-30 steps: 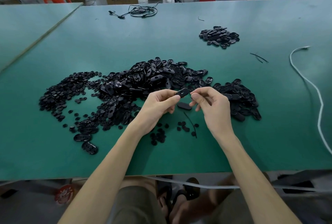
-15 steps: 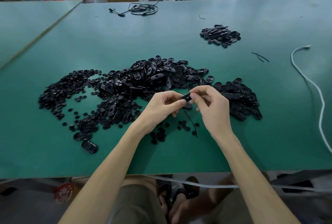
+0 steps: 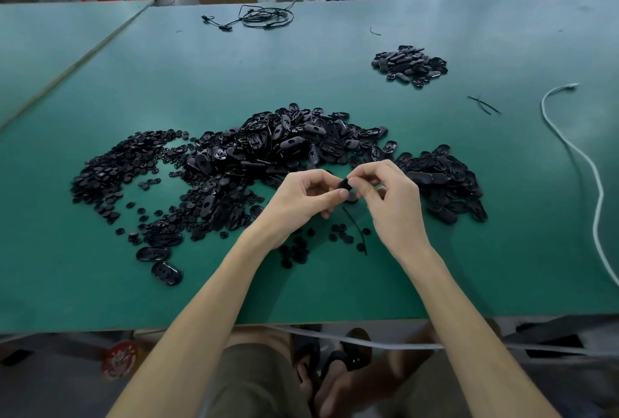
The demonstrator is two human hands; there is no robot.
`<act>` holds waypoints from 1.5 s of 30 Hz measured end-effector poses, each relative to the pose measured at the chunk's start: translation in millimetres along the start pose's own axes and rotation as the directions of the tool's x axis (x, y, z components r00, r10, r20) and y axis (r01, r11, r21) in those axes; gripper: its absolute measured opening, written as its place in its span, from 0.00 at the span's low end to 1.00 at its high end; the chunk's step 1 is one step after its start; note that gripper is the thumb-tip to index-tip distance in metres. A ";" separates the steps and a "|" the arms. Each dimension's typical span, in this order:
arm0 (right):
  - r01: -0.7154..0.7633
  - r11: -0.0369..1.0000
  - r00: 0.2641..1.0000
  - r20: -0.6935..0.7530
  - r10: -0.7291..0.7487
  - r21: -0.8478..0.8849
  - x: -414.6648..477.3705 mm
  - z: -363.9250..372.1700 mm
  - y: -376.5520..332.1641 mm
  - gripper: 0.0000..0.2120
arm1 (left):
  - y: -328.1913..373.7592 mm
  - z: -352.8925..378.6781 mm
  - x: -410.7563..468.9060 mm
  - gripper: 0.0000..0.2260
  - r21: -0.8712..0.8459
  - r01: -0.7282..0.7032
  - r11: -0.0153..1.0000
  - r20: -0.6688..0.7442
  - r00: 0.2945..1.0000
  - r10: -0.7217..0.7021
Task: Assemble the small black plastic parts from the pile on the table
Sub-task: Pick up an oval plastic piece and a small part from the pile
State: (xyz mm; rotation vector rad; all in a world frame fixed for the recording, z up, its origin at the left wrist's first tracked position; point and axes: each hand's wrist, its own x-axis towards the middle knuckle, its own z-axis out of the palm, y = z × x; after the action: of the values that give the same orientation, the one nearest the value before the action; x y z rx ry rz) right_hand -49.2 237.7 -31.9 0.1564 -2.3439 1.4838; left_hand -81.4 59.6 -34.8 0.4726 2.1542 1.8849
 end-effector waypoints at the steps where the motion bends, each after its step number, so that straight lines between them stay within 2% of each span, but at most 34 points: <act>1: 0.004 1.000 1.000 0.002 -0.004 -0.009 0.0 0.1 0.2 0.07 | -0.6 -0.4 -0.2 0.04 -0.002 -0.002 1.000 0.004 1.000 0.002; 7: 0.020 1.000 1.000 0.005 -0.020 -0.004 1.4 -0.7 0.9 0.07 | -2.0 -1.8 -0.2 0.05 -0.009 -0.002 1.000 0.027 1.000 0.002; 12: -0.053 0.994 0.999 0.004 0.053 0.097 2.7 -3.0 2.9 0.10 | -0.3 -2.2 -1.0 0.06 -0.038 -0.022 0.999 0.035 0.999 0.023; 15: -0.094 0.984 0.995 0.034 0.089 0.149 2.9 -3.1 3.9 0.08 | 0.2 -2.3 -1.4 0.06 -0.037 -0.024 0.999 0.026 0.999 0.024; 22: -0.101 0.962 0.993 0.092 0.080 0.256 1.7 -3.5 5.5 0.06 | -0.1 -0.8 0.7 0.07 -0.029 0.016 0.999 0.001 1.000 -0.016; 25: -0.085 0.968 0.995 0.077 0.068 0.238 2.2 -2.2 7.1 0.04 | -0.1 -0.9 1.6 0.07 -0.043 0.023 0.999 -0.009 1.000 -0.023; 35: -0.095 0.976 0.995 0.049 0.087 0.197 1.1 -3.2 5.7 0.05 | 0.2 0.0 0.8 0.06 -0.052 0.017 0.999 -0.012 1.000 -0.017; 45: -0.079 0.971 0.996 0.064 0.066 0.227 0.1 -3.7 4.0 0.04 | 0.4 1.1 0.6 0.04 -0.013 0.003 1.000 -0.004 1.000 -0.003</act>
State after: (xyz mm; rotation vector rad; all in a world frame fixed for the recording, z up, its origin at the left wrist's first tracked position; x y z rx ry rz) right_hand -49.5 242.8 -33.8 0.1750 -2.2364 1.8071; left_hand -81.5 60.9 -34.5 0.4626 2.1432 1.8986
